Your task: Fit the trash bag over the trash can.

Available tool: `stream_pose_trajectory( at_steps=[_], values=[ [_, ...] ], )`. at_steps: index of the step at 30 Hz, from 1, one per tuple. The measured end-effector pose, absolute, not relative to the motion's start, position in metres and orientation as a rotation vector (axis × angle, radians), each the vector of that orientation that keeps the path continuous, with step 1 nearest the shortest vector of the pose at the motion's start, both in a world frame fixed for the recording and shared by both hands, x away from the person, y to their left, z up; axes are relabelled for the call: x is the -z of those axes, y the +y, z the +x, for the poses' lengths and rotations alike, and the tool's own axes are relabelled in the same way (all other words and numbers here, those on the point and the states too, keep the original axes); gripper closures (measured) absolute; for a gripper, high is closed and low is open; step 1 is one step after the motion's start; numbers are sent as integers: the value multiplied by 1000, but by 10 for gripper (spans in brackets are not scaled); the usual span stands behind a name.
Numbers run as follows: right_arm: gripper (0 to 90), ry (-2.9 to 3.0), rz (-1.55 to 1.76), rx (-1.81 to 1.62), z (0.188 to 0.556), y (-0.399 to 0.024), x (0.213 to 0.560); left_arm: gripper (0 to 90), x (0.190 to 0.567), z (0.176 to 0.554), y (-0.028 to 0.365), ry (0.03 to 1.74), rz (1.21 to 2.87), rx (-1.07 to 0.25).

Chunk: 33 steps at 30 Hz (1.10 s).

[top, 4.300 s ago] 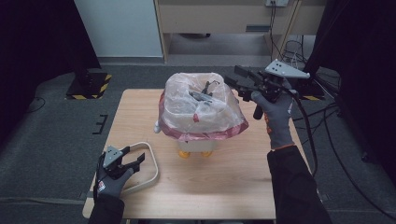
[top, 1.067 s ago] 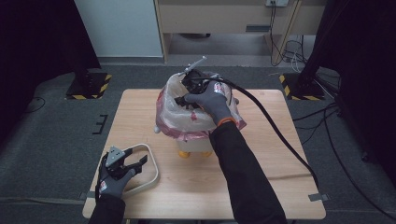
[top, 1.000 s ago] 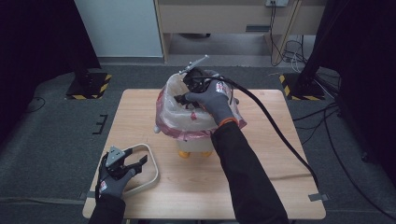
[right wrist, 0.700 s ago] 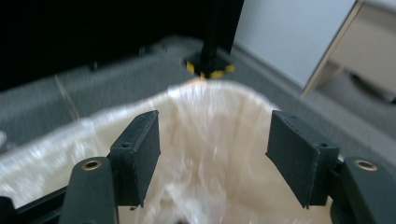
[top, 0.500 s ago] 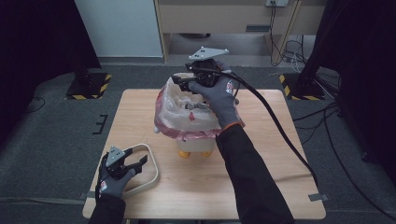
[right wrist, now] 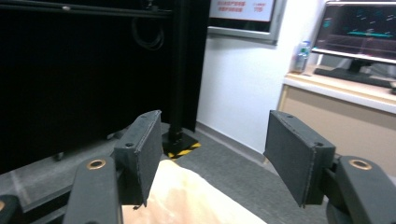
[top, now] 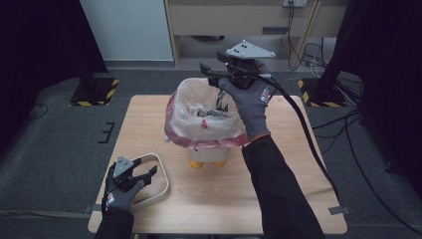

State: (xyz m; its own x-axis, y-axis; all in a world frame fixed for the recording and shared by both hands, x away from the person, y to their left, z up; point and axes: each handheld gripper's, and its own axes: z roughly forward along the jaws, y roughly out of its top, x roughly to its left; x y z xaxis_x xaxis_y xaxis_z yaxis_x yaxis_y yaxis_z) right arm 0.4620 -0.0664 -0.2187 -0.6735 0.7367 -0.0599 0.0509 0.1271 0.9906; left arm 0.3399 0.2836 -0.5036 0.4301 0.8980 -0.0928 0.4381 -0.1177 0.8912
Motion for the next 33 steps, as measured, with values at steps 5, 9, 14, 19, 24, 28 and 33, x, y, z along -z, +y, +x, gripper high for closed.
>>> stream_pose_trajectory(
  at_steps=[5,9,14,19,24,28,33],
  values=[
    [371,1824,780,-1587,460,-83,220,263,503,339,284,1161,1726,-611],
    [377,1784,806,-1567,456,-104,223,269,500,338,283,1155,1718,-621],
    [385,1758,840,-1544,452,-129,232,286,493,336,286,1141,1701,-641],
    [391,1725,887,-1528,448,-160,246,310,488,334,290,1142,1695,-662],
    [392,1702,943,-1514,445,-188,270,340,482,331,296,1140,1688,-681],
    [397,1697,986,-1498,441,-208,291,364,477,328,308,1147,1671,-705],
    [402,1715,1023,-1478,435,-225,320,396,475,325,327,1174,1659,-726]
  ],
)
